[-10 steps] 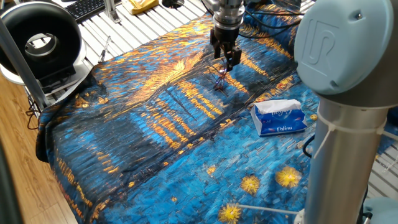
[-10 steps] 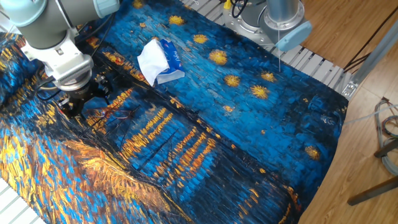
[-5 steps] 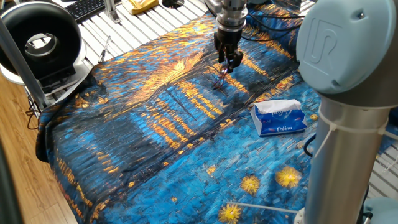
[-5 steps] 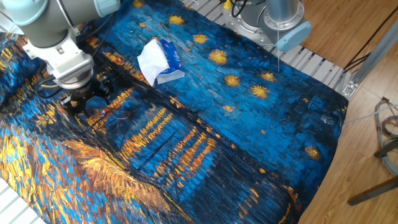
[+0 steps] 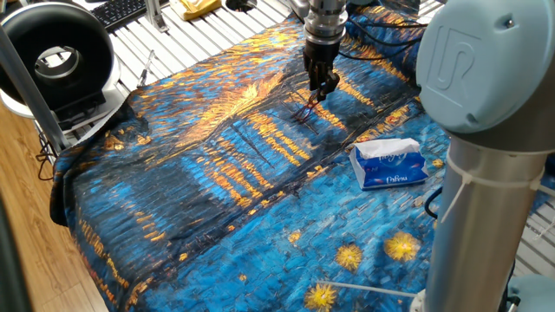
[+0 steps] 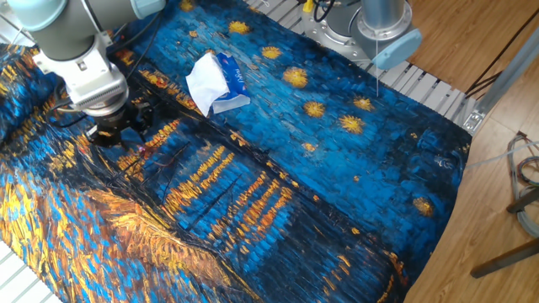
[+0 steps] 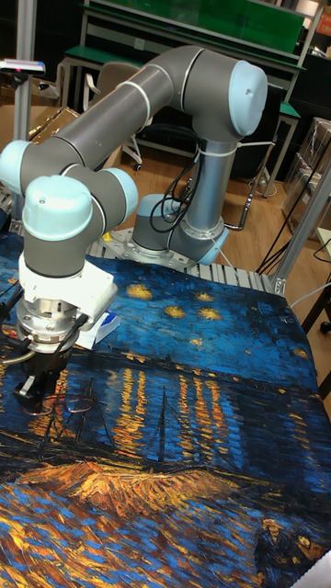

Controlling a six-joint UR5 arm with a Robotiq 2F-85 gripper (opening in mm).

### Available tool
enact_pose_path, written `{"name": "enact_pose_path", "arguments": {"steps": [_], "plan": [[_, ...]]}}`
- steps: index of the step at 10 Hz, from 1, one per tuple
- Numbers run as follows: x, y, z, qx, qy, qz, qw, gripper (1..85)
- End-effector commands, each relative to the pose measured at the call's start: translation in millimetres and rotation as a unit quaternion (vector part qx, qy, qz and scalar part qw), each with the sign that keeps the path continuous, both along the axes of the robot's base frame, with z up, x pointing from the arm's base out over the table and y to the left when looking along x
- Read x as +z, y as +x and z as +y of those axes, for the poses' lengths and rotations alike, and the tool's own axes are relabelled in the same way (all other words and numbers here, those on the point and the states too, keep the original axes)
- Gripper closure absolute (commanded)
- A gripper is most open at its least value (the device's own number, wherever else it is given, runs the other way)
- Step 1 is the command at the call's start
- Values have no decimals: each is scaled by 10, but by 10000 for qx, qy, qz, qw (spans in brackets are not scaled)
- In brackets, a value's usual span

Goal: Unfold the leg of the glasses (with one hand)

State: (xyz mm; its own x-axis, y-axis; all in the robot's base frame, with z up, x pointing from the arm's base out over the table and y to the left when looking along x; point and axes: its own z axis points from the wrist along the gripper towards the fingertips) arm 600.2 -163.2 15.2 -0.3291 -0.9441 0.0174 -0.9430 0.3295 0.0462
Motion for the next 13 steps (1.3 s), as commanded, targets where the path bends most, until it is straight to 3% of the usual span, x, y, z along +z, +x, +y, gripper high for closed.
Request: {"name": "enact_pose_path", "arguments": {"steps": [1, 4, 7, 8, 11, 13], "plan": [[38, -10, -32, -227, -74, -47, 9997, 517], [59, 7, -19, -311, -91, -94, 9994, 563], [119, 51, -41, -620, -263, -215, 9975, 743], [142, 47, -57, -794, -342, -234, 9960, 847], [184, 37, -102, -1066, -517, -239, 9927, 847], [254, 4, -221, -1353, -838, -204, 9870, 847]]}}
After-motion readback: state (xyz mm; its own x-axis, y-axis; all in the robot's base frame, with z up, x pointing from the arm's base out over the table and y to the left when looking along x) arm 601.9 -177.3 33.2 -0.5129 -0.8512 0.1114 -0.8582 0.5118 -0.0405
